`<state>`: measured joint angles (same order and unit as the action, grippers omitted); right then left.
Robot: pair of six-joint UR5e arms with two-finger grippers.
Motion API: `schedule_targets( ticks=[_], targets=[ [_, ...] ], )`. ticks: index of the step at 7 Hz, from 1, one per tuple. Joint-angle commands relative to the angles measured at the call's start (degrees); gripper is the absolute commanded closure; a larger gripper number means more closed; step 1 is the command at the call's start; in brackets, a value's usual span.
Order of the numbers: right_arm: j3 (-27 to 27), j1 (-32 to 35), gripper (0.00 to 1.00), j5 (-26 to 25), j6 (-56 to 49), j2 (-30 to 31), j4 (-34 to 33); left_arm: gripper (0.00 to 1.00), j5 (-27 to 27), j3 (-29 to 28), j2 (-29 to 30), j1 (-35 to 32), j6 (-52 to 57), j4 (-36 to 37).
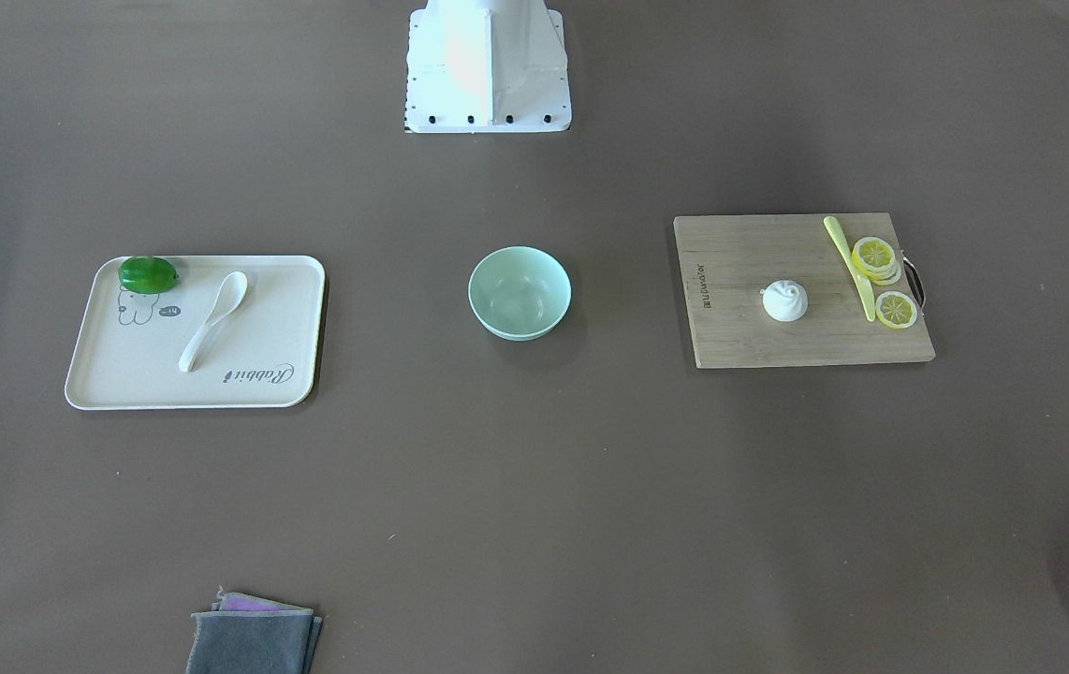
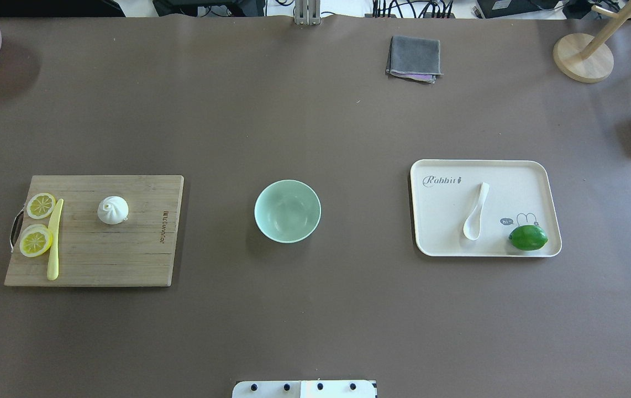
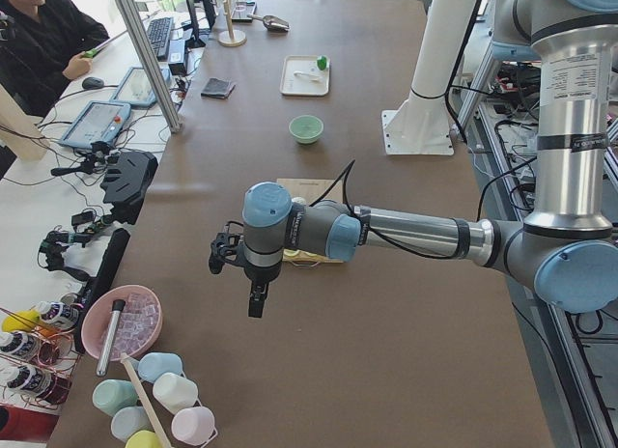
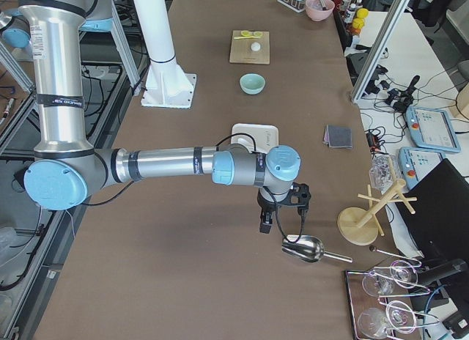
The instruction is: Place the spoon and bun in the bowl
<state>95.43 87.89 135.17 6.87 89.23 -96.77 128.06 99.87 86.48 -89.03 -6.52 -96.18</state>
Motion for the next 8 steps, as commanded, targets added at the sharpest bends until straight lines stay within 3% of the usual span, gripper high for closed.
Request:
schedule_targets(
  ticks=[1, 8],
  targets=[
    [0.3, 0.0, 0.00, 0.0, 0.0, -0.1, 0.0, 0.02, 0.0, -0.1, 0.0, 0.0, -0.1, 0.0],
    [1.3, -0.3, 0.00, -0.1, 0.2, -0.1, 0.3, 0.02, 0.1, 0.3, 0.1, 0.1, -0.1, 0.0]
  ],
)
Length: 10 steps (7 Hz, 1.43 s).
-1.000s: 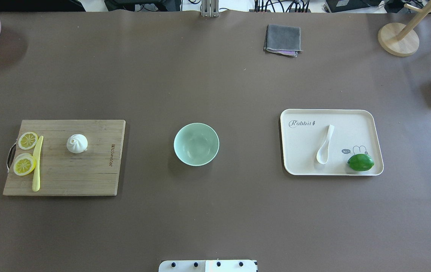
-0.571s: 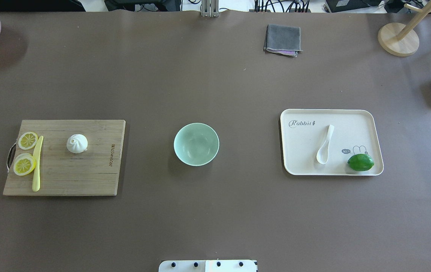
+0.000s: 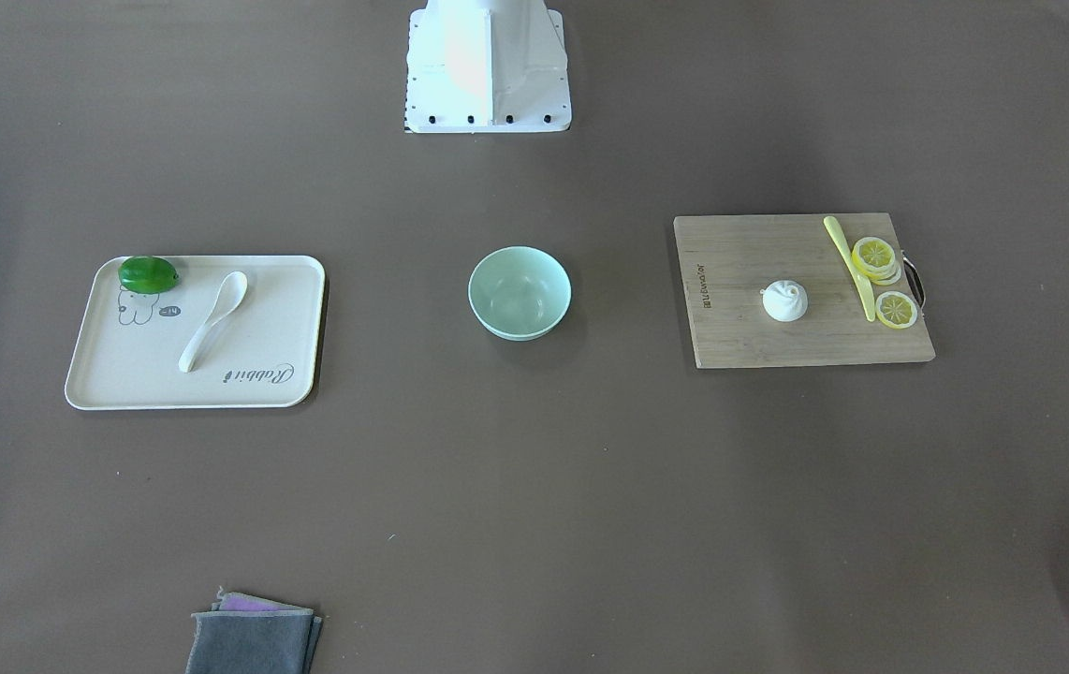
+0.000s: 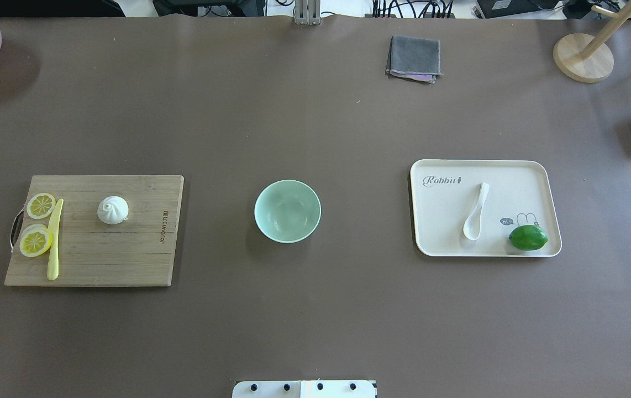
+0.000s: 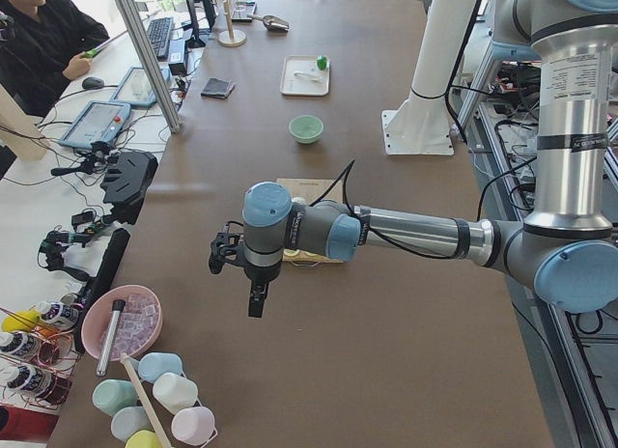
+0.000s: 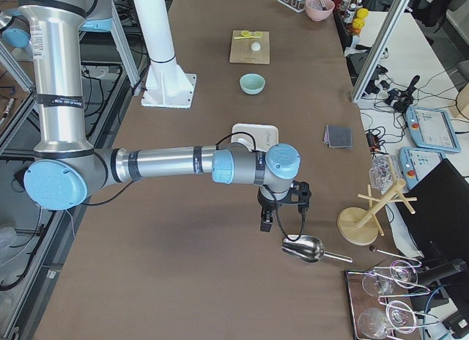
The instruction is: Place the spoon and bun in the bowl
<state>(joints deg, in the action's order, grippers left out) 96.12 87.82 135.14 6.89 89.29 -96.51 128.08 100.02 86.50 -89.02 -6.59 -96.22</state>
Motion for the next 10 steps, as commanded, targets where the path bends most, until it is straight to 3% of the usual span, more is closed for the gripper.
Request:
schedule_targets(
  ticks=[1, 2, 4, 6, 7, 9, 10],
  targets=[
    [2.7, -3.8, 0.00, -0.1, 5.2, -0.7, 0.5, 0.02, 0.2, 0.4, 0.8, 0.2, 0.0, 0.0],
    [5.3, -8.1, 0.00, -0.1, 14.1, -3.0, 0.5, 0.02, 3.0, 0.4, 2.0, 0.6, 0.1, -0.1],
    [5.4, -14.0, 0.00, -0.4, 17.2, -7.3, 4.4, 0.02, 4.3, 0.1, 6.0, 2.4, 0.3, -2.5],
    [5.0, -21.7, 0.00, -2.1, 26.3, -10.2, 9.0, 0.02, 4.7, -1.7, 6.4, 6.8, -4.7, -11.7],
    [4.9, -27.6, 0.00, -4.3, 32.5, -11.2, 13.6, 0.02, 4.3, -3.3, 8.0, 10.5, -6.6, -13.2],
    [2.9, -37.1, 0.00, -12.6, 50.7, -13.1, 22.9, 0.02, 4.3, -5.8, 10.3, 11.8, -10.6, -13.5],
    [1.3, -38.5, 0.00, -12.8, 52.6, -13.1, 24.3, 0.02, 4.4, -6.1, 10.4, 11.8, -10.7, -13.5]
  ],
)
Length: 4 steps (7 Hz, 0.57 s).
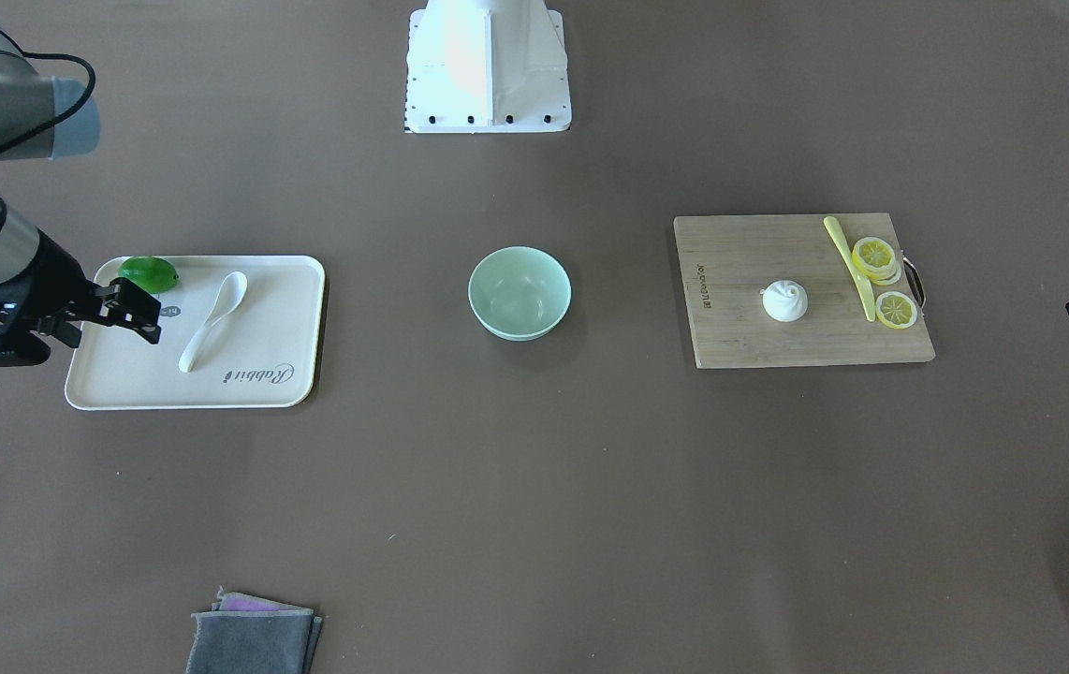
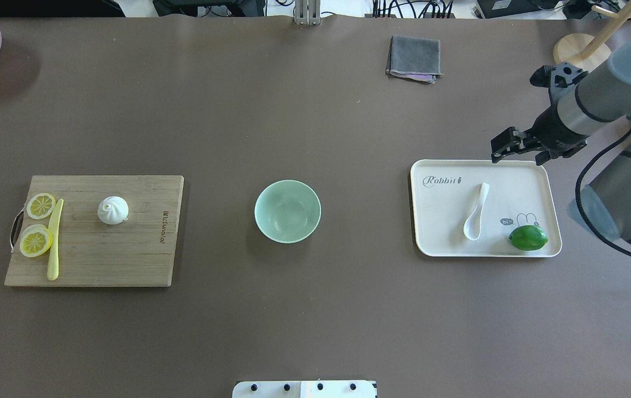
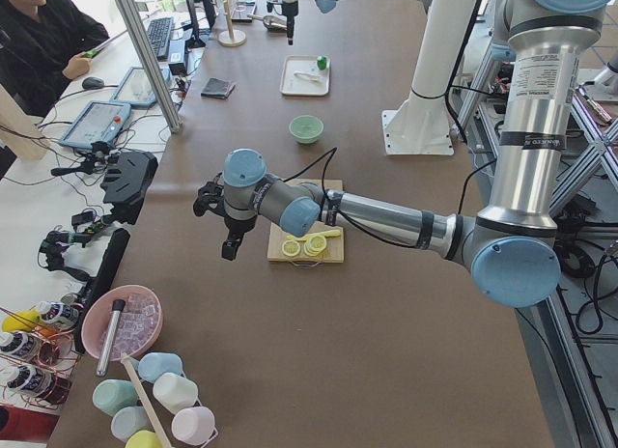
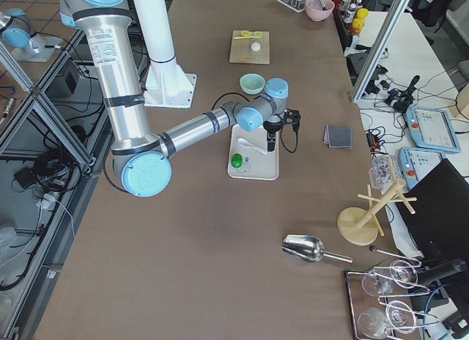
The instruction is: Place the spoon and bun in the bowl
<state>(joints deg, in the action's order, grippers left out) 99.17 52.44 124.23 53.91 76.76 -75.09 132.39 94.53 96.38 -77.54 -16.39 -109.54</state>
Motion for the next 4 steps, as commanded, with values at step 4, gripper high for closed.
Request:
schedule_targets(
  ticks=[4],
  targets=[
    [-4.1, -7.4, 0.02, -2.3, 11.7, 0.1, 2.8, 0.02, 0.1, -3.2, 0.8, 1.6, -3.1, -5.5]
  ],
)
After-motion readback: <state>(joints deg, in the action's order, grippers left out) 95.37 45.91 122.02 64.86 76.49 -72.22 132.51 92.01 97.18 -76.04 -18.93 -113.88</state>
